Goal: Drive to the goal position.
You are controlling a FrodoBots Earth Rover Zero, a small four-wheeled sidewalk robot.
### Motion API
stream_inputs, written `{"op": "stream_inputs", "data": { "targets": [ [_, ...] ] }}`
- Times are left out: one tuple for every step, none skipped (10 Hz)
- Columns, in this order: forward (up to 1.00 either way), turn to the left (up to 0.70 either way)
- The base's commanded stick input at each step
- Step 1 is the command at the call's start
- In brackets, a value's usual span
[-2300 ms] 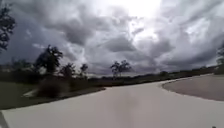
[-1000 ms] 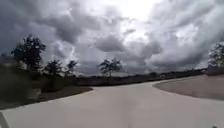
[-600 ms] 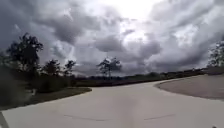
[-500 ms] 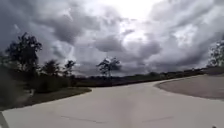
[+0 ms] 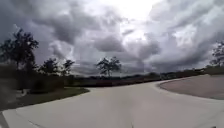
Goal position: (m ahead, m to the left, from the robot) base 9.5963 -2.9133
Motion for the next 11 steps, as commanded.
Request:
{"op": "stream_inputs", "data": {
  "targets": [
    [0.85, 0.00],
    [0.85, 0.00],
    [0.85, 0.00],
    [0.85, 0.00],
    [0.85, 0.00],
    [0.85, 0.00],
    [0.85, 0.00],
    [0.85, 0.00],
    [0.85, 0.00],
    [0.85, 0.00],
    [0.85, 0.00]
  ]
}}
